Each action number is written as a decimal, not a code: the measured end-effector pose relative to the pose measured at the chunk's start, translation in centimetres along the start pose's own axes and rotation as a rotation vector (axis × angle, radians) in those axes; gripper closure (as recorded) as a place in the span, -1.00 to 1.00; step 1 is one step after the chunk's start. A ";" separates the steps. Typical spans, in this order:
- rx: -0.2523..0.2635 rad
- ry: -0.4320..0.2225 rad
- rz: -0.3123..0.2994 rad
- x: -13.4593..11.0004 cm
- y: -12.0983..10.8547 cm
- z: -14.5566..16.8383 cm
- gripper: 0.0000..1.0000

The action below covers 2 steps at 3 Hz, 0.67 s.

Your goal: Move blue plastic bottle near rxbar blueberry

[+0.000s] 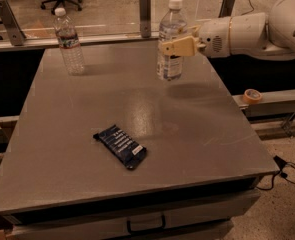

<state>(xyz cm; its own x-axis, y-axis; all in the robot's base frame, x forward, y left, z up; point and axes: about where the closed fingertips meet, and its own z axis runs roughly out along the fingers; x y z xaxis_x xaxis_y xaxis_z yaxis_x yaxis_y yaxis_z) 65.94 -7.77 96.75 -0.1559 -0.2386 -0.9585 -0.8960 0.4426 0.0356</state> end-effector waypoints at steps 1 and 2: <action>-0.130 0.011 -0.029 0.2 6.6 1.7 1.00; -0.212 0.019 -0.058 0.5 11.3 2.6 1.00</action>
Offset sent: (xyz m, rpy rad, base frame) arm -0.1355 0.0974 -0.0116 -0.0171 0.0054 0.3097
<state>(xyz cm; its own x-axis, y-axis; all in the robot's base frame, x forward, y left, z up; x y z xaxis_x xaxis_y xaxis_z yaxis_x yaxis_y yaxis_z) 56.82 -0.59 95.95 -0.1075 -0.2757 -0.9552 -0.9707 0.2366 0.0409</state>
